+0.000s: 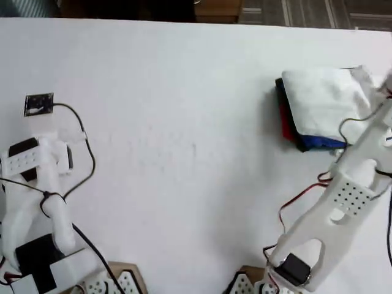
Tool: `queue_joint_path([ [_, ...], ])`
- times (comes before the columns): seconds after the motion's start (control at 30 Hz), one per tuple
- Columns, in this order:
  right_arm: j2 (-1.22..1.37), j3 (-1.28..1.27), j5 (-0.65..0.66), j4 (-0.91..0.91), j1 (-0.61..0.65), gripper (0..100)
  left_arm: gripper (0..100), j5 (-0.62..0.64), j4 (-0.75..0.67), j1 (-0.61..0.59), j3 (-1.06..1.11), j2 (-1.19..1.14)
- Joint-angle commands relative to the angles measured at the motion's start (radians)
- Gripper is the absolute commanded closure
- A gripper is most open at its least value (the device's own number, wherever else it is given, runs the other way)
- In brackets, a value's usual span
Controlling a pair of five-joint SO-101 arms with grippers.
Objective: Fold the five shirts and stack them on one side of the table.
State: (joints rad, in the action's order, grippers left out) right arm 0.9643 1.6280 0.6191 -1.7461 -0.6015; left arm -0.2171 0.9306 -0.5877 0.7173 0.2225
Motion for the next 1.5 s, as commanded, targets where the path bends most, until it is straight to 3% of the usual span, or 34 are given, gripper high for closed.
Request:
queue_joint_path([
  [0.0, 0.051, 0.037, 0.008, -0.022, -0.036, 97.8, 97, -0.005, -0.011, 0.011, -0.012, 0.043],
  [0.23, 0.131, 0.040, 0.003, -0.021, -0.031, 97.8, 97, -0.005, -0.003, 0.011, -0.012, 0.044],
  [0.47, -0.081, 0.040, 0.000, -0.013, -0.035, 97.8, 97, -0.003, 0.008, 0.011, -0.024, 0.046],
  [0.57, -0.183, 0.038, -0.025, -0.016, -0.031, 97.8, 97, -0.003, 0.129, 0.011, -0.127, 0.046],
  [0.73, -0.374, 0.034, -0.239, -0.022, -0.035, 97.8, 97, -0.003, 0.453, 0.011, -0.401, 0.046],
  [0.9, -0.582, -0.044, -0.259, -0.024, -0.012, 97.9, 97, -0.017, 0.603, 0.023, -0.504, 0.048],
  [1.0, -0.765, -0.250, -0.258, -0.024, 0.028, 97.9, 97, -0.051, 0.608, 0.055, -0.464, 0.109],
  [1.17, -1.148, -0.875, -0.265, -0.022, 0.199, 97.9, 97, -0.054, 0.565, 0.133, -0.315, 0.422],
  [1.3, -1.411, -1.339, -0.270, 0.004, 0.364, 97.9, 97, -0.107, 0.486, 0.196, -0.091, 0.666],
  [1.47, -1.662, -1.798, -0.339, 0.165, 0.475, 97.5, 97, -0.190, 0.364, 0.230, 0.211, 0.761],
])
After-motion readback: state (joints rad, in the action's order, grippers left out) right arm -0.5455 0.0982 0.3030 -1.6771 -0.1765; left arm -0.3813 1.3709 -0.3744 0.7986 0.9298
